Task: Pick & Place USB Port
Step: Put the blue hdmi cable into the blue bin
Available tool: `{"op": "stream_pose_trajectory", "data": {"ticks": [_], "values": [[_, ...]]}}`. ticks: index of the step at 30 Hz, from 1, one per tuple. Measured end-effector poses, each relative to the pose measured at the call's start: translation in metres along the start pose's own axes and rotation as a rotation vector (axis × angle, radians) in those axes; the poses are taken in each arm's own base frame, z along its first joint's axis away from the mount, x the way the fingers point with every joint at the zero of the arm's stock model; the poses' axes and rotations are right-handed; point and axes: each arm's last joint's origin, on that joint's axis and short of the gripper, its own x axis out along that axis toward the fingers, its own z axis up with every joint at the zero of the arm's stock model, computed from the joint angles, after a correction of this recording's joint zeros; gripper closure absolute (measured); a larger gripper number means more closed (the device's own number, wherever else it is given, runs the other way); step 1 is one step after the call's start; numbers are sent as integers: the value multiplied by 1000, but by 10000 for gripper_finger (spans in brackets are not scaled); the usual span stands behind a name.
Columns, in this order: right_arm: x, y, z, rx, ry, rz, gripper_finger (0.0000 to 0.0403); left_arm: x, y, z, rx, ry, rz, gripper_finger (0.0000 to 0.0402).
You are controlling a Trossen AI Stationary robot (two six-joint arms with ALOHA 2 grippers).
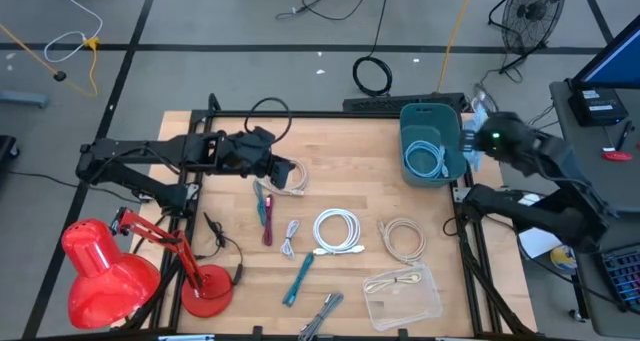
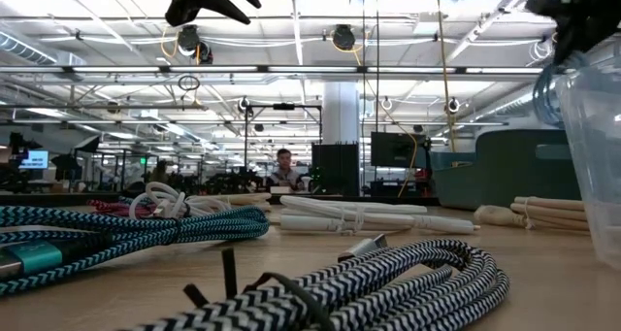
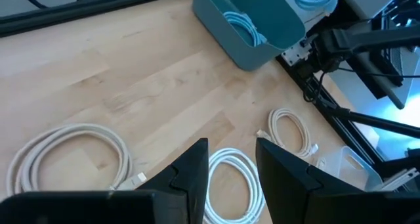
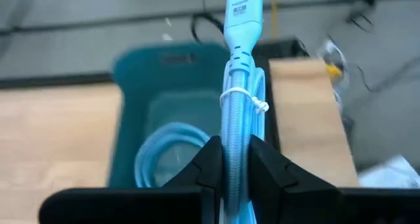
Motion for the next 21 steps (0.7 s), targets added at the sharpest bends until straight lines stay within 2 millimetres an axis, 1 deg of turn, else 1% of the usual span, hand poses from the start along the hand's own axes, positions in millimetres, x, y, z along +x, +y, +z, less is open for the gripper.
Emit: {"op": "stream_pose_trajectory", "data": {"ticks": [2,4,7,9,11,12,14,16,19,21], "values": [[-7,2,6,-24,-54,76,367,0,1,2,-2,-8,0,273],[-13,7,15,-39,-107,216,367,1,2,3,-7,-12,3,273],[-25,23,33,0,-215,538,367,1,4,5,-12,-9,1,273],[-31,37,45,1,-255,769,367,2,4,6,-12,-8,0,273],[-33,51,54,-23,-253,957,367,2,4,6,-12,-7,-1,273],[-30,57,57,-32,-215,1018,367,2,4,6,-12,-8,-1,273],[-19,68,60,-58,-108,1090,367,2,4,5,-12,-7,-1,273],[-3,74,62,-77,7,1098,367,1,3,5,-10,-4,-4,273],[23,71,62,-56,122,968,367,1,2,3,-8,1,-10,273],[34,64,65,-50,129,901,367,0,0,1,-2,7,-16,273]]}}
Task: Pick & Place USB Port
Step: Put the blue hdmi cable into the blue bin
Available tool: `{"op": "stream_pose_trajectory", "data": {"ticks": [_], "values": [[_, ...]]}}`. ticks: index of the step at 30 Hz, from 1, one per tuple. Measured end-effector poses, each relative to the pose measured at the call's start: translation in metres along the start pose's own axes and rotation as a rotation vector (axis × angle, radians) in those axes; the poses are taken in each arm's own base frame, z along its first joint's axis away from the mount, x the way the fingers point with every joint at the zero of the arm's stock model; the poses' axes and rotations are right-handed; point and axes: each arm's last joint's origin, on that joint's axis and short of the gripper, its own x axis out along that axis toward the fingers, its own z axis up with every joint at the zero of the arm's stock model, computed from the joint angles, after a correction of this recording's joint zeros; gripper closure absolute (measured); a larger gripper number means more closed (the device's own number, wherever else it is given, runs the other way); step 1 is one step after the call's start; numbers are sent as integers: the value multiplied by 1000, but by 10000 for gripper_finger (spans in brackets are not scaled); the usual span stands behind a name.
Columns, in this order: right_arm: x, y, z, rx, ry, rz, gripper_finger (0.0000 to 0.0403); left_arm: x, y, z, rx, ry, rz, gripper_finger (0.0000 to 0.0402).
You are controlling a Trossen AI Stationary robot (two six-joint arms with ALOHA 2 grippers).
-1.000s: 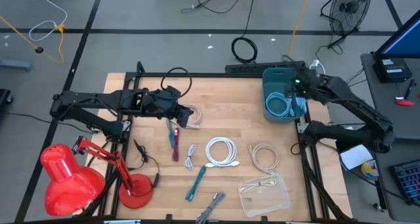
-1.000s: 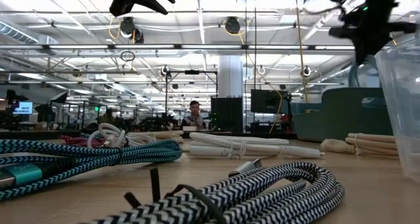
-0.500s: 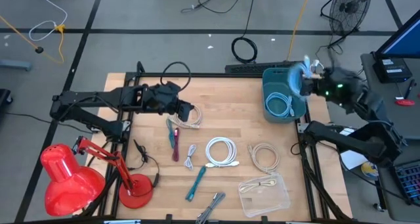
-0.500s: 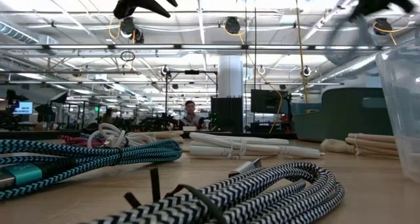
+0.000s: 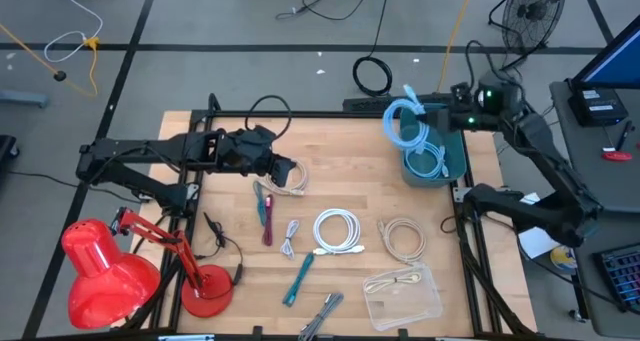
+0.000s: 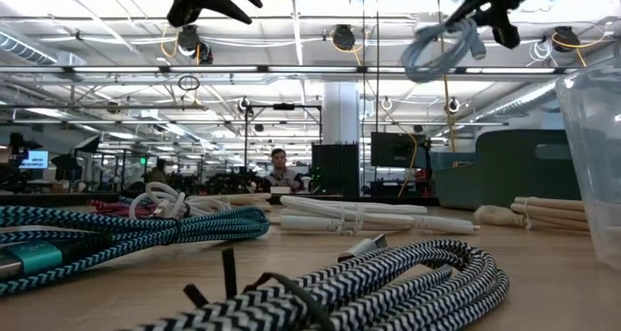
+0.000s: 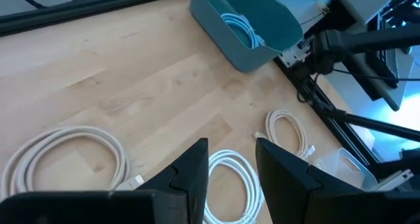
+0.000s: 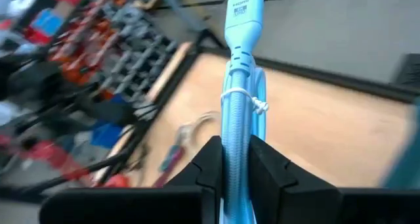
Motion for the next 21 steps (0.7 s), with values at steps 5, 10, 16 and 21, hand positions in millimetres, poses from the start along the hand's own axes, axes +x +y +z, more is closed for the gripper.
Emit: {"op": "stream_pose_trajectory", "data": {"ticks": [5,10,16,21], "values": [[-16,-25,7,44,-34,-59,367,-1,-2,-3,14,9,-8,273],[-31,-51,5,135,-25,-150,367,-1,-1,-3,29,10,1,273],[-32,-58,5,147,-23,-180,367,0,2,1,31,1,14,273],[-21,-54,1,128,25,-301,367,1,4,3,32,-3,19,273]]}}
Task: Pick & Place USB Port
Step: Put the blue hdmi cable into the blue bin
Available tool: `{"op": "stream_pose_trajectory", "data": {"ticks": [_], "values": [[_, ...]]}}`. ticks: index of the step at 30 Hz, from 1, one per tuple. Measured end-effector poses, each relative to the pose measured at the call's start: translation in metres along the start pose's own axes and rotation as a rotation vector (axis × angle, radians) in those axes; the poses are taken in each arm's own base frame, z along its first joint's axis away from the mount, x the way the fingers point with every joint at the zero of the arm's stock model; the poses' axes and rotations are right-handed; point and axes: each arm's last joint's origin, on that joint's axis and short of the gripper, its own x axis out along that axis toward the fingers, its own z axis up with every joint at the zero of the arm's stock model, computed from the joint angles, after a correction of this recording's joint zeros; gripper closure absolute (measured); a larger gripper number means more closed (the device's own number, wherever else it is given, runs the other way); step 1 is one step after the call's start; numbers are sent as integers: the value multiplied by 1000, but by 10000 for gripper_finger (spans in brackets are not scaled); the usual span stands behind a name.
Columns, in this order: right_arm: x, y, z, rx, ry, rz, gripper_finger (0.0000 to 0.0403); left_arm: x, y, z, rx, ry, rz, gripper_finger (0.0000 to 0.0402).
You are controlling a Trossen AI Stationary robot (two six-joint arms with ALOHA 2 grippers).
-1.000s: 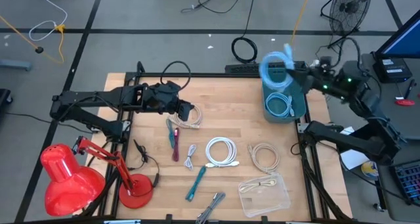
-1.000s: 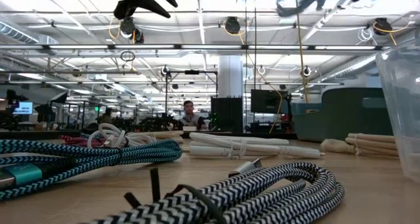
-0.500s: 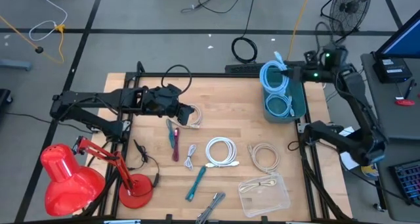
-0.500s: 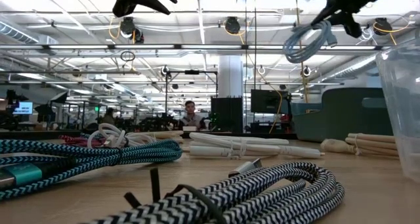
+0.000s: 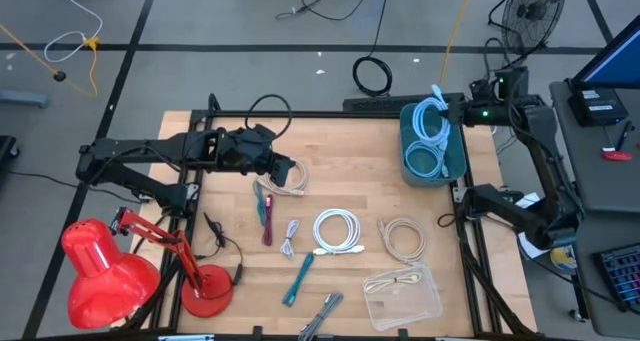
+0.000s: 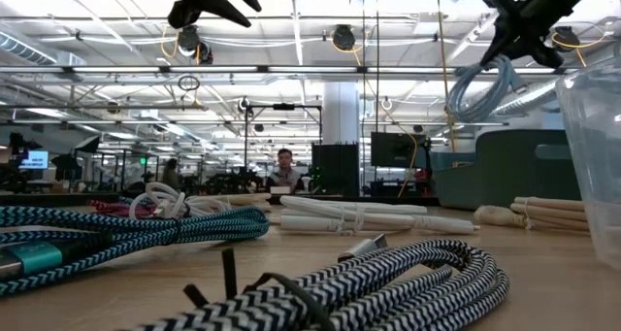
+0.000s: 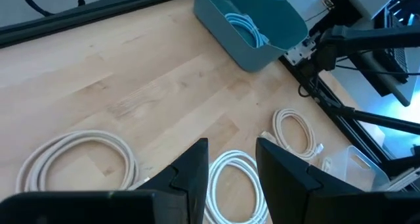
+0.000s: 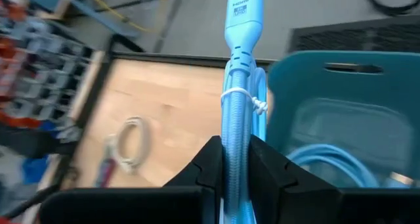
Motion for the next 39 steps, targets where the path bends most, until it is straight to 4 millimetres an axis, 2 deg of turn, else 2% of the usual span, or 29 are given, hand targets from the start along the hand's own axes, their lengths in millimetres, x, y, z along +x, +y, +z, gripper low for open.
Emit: {"op": "stream_pose_trajectory", "data": {"ticks": [9,14,20,24,39], "values": [[26,10,-3,1,51,-227,367,0,-2,-2,4,5,-6,273],[32,10,-5,7,58,-261,367,-1,-1,-2,1,10,-3,273],[55,-10,-24,69,133,-293,367,-1,-4,-5,-1,11,-5,273],[70,-22,-38,118,146,-247,363,-2,-5,-6,-4,11,-3,273],[97,-42,-56,153,105,-209,368,-2,-4,-7,-17,9,20,273]]}}
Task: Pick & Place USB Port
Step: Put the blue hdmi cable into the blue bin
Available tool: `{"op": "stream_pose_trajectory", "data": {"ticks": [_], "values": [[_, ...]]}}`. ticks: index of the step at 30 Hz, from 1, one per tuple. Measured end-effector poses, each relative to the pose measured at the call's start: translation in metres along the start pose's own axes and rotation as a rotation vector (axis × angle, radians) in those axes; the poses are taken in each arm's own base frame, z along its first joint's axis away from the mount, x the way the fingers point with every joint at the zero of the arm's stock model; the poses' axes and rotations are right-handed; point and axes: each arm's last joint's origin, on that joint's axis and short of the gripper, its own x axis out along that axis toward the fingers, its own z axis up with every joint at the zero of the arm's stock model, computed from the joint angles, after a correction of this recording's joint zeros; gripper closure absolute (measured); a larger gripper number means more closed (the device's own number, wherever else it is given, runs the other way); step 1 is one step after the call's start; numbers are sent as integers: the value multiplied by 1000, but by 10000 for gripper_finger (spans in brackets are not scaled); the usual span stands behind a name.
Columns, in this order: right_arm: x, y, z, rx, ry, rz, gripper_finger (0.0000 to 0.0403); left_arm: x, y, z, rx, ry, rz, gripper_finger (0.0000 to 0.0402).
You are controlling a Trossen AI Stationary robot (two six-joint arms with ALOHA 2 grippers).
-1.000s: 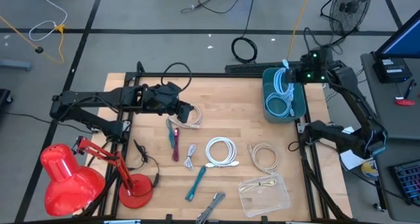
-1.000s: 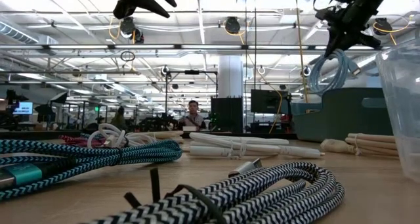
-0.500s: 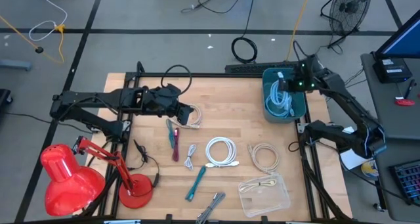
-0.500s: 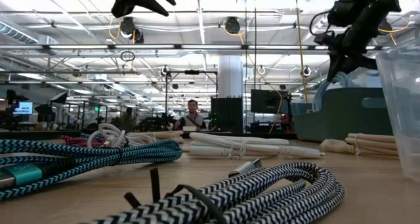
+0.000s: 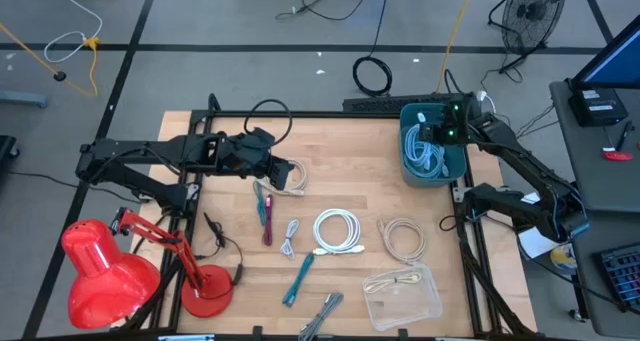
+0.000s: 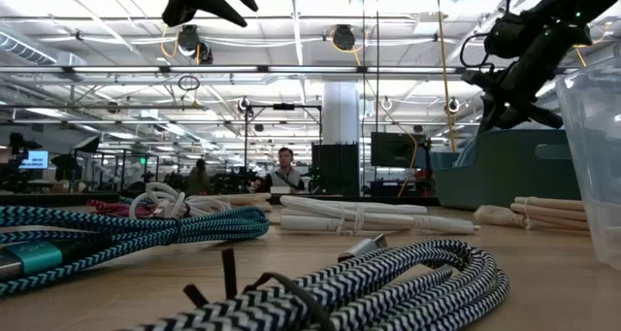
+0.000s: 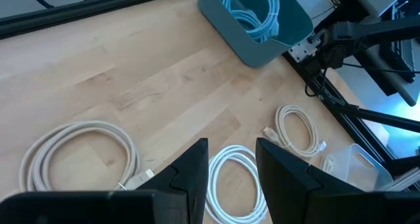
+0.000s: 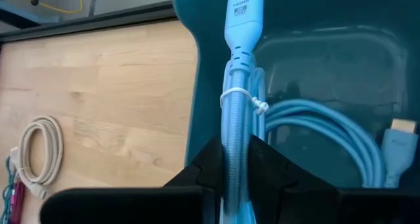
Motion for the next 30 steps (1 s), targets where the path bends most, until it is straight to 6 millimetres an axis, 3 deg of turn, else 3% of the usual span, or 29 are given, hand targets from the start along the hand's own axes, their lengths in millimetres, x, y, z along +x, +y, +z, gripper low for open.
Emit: {"op": "stream_pose_trajectory", "data": {"ticks": [9,15,22,30], "values": [[7,-6,-3,-25,-25,-75,367,0,0,-1,-16,3,0,273],[12,-3,-8,-91,1,-127,346,0,0,-1,-19,3,-1,273],[11,-4,-9,-91,13,-129,356,0,-1,-1,-17,5,-4,273],[-9,7,0,-76,-72,-102,370,0,-1,-1,-17,6,-4,273]]}}
